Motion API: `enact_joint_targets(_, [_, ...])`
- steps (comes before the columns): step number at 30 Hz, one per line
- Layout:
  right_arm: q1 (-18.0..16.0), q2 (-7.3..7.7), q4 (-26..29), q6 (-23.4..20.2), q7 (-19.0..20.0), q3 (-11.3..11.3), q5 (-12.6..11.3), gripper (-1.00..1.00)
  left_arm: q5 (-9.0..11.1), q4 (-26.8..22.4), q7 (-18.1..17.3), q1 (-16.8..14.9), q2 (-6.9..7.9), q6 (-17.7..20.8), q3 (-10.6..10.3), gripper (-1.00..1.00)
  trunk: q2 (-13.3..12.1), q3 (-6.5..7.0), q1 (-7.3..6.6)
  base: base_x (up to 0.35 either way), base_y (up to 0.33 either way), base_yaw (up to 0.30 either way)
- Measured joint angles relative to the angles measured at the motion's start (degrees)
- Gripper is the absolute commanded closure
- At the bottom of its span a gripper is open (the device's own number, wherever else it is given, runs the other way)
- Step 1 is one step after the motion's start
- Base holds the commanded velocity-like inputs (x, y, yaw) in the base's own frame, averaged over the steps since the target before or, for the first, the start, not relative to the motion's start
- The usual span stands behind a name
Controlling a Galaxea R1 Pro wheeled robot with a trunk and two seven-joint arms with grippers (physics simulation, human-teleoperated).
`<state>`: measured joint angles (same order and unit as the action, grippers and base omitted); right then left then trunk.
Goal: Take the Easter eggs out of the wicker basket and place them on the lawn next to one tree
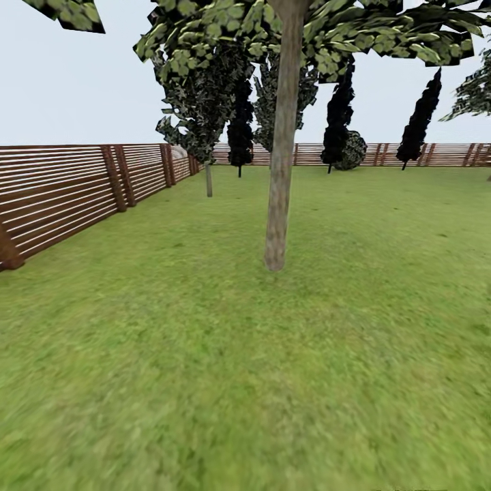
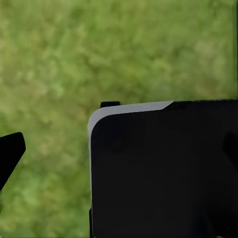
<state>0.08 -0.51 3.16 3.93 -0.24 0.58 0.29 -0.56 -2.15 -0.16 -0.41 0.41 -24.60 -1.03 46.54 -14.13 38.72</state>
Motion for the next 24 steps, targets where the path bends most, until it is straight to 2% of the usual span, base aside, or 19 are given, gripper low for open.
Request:
enact_joint_targets(6, [0.0,0.0,0.2,0.0,0.1,0.0,0.0,-1.0,0.0,0.0,0.0,0.0,0.01,0.0,0.0,-1.0,0.0,0.0,0.0,0.145,0.0,-0.141])
enact_joint_targets(18, [0.0,-0.01,0.0,-0.2,0.1,0.0,0.0,-1.0,0.0,0.0,0.0,0.0,0.02,0.0,0.0,-1.0,0.0,0.0,0.0,0.151,0.0,-0.023])
enact_joint_targets(24, [0.0,0.0,-0.1,-0.1,0.1,-0.1,0.0,-1.0,0.0,0.0,0.0,0.0,0.02,0.0,0.0,-1.0,0.0,0.1,-0.01,0.246,0.0,-0.183])
